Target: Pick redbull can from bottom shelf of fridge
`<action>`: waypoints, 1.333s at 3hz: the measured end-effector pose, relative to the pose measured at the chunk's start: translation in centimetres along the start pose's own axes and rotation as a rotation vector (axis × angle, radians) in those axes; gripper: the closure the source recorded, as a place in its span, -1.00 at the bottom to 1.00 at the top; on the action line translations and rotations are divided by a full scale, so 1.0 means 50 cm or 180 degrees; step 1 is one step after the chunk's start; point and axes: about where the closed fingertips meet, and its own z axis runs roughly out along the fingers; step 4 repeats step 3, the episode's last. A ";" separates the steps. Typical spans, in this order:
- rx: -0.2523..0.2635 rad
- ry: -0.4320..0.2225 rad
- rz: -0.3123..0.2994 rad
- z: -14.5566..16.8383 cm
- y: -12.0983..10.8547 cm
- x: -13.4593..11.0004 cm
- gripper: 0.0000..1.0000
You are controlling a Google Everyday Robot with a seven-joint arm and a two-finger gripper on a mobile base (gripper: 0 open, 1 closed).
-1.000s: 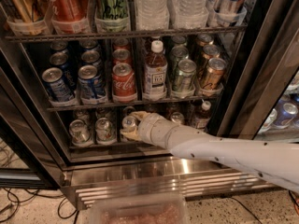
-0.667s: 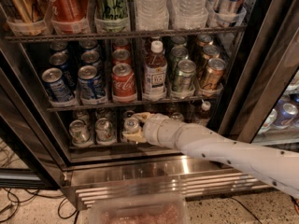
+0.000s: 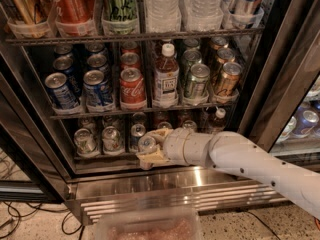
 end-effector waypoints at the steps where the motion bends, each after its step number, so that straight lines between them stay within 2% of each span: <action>1: -0.0244 -0.0070 0.0034 -0.055 0.041 -0.015 1.00; 3: -0.0711 -0.0016 0.0029 -0.143 0.106 -0.044 1.00; 4: -0.0711 -0.0016 0.0029 -0.143 0.106 -0.044 1.00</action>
Offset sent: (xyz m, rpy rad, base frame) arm -0.0927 -0.0226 0.0390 0.0289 0.1182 0.2144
